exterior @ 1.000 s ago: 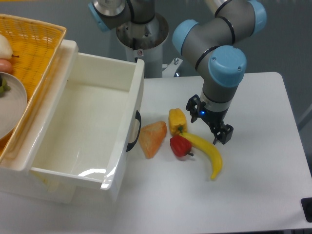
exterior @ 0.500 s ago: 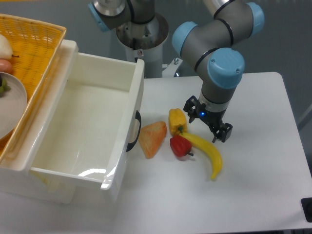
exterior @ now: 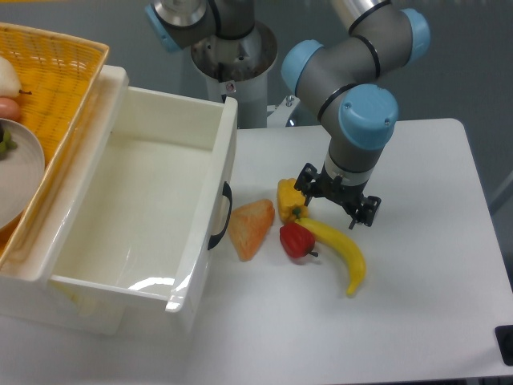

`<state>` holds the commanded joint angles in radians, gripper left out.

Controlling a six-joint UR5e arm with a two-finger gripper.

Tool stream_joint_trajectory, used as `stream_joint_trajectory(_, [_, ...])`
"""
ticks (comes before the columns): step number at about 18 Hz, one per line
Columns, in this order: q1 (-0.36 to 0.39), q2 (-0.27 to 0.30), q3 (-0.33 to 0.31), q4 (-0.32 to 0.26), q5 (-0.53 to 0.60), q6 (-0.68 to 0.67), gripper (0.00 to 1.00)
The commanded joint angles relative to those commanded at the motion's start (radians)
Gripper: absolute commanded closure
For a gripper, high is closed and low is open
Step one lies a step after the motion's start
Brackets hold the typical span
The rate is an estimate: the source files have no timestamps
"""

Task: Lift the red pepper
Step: 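Lower the gripper down over the red bell pepper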

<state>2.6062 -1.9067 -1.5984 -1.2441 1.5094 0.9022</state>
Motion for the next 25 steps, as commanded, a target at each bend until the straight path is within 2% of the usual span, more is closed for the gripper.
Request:
stream_joint_trajectory(5, [-0.006, -0.018, -0.027, 0.029, 0.000, -0.208, 0.00])
stream_joint_trajectory(10, [-0.043, -0.057, -0.049, 0.071, 0.003, -0.353, 0.00])
stream_joint_trajectory(25, [-0.060, -0.137, -0.032, 0.072, 0.011, -0.462, 0.00])
